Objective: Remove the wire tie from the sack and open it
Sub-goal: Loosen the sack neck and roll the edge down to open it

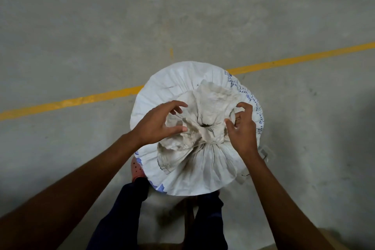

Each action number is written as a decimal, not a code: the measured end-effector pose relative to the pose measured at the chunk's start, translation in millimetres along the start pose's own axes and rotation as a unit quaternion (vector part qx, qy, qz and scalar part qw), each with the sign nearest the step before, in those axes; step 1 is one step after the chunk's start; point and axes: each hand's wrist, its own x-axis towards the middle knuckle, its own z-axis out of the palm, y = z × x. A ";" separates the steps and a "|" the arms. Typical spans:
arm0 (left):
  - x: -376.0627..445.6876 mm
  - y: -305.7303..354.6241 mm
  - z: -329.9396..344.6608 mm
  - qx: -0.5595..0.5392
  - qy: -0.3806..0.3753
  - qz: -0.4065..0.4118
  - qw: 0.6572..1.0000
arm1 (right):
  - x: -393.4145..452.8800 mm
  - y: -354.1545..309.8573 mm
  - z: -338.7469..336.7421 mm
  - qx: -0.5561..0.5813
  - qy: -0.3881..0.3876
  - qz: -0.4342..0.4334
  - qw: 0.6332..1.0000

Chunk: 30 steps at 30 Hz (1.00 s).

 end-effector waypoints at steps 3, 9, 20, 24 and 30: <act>5.7 4.9 18.0 0.057 -0.045 0.013 0.997 | 4.5 15.9 -11.0 -0.004 -0.019 0.024 1.000; 15.6 12.4 44.4 0.034 -0.108 -0.026 0.993 | 5.5 40.2 -18.6 0.031 -0.061 0.053 0.996; 16.3 -18.6 103.2 -0.003 -0.063 -0.145 0.987 | 8.7 57.7 -22.3 0.042 -0.034 0.081 0.995; 9.8 -17.2 106.2 0.053 -0.063 -0.142 0.986 | 8.8 60.3 -24.2 0.020 -0.020 0.026 0.999; 8.5 -7.7 106.5 0.088 -0.054 -0.134 0.986 | 16.7 65.8 -25.8 -0.065 -0.123 -0.097 0.986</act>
